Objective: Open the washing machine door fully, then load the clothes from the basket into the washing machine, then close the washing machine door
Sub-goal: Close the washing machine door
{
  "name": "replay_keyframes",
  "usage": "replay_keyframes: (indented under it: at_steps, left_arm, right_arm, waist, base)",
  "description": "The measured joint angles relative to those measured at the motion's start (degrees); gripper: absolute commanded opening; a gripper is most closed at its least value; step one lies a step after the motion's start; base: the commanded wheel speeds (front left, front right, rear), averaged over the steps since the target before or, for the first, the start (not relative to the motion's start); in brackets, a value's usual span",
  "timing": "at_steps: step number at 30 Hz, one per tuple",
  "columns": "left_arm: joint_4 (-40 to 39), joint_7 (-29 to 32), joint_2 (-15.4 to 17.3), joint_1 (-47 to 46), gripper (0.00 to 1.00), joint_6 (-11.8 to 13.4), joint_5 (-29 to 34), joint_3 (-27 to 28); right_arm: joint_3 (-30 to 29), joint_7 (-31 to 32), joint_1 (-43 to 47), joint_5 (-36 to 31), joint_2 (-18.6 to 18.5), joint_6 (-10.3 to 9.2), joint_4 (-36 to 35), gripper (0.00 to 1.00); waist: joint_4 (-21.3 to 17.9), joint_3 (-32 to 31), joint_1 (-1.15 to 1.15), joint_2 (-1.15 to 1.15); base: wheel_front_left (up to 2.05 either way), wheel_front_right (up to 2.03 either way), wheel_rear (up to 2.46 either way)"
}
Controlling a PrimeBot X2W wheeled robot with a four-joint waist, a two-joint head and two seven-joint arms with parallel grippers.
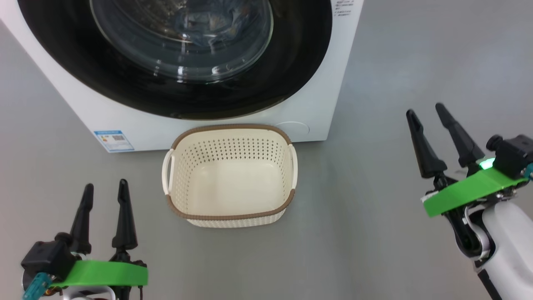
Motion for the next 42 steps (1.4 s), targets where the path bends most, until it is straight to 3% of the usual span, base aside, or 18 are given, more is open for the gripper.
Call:
replay_keyframes:
  at_steps: [17,42]
  left_arm:
    - [-0.8,0.0,1.8,3.1,1.00,0.0,-3.0,-2.3]
    - [-1.6,0.5,2.0,4.1,1.00,0.3,-5.1,-3.4]
  right_arm:
    - [-1.5,0.0,8.5,-1.2,2.4,-0.01,-0.9,1.00]
    - [-2.5,0.0,10.6,-3.5,3.8,-0.01,-1.3,1.00]
  waist:
    - [-2.8,-4.0,0.00,0.00]
    - [-1.7,-4.4,0.00,0.00]
  base:
    - [0.00,0.00,0.00]
    - [0.00,0.00,0.00]
